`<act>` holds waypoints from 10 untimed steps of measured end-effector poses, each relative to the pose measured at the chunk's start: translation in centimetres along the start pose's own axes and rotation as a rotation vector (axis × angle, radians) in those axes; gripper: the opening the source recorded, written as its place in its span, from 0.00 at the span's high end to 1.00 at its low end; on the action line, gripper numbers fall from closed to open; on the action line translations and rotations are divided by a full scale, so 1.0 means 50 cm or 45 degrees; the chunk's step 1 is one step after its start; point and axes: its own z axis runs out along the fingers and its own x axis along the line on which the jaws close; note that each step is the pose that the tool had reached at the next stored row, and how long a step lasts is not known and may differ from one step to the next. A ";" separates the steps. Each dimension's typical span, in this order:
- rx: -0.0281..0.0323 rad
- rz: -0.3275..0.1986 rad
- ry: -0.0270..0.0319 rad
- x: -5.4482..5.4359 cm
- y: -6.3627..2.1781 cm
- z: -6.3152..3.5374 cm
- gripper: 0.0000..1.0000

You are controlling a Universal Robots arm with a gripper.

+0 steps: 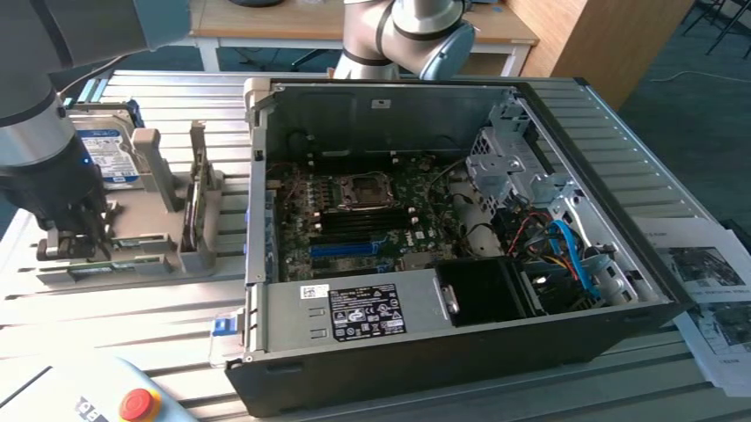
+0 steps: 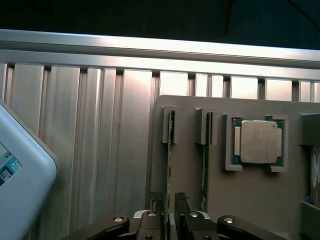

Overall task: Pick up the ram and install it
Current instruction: 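Pick up the ram and move it above insertion slot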

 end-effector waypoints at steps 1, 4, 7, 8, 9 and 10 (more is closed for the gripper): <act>0.0001 0.000 0.0000 0.000 0.000 0.002 0.76; 0.0000 0.000 0.0000 0.000 0.000 0.007 0.76; 0.0000 0.000 0.0001 0.000 -0.001 0.011 0.76; -0.0001 0.000 0.0000 0.000 -0.001 0.012 0.76; -0.0003 0.000 0.0002 0.000 0.000 0.012 0.76; -0.0002 0.000 0.0002 0.000 -0.001 0.012 0.76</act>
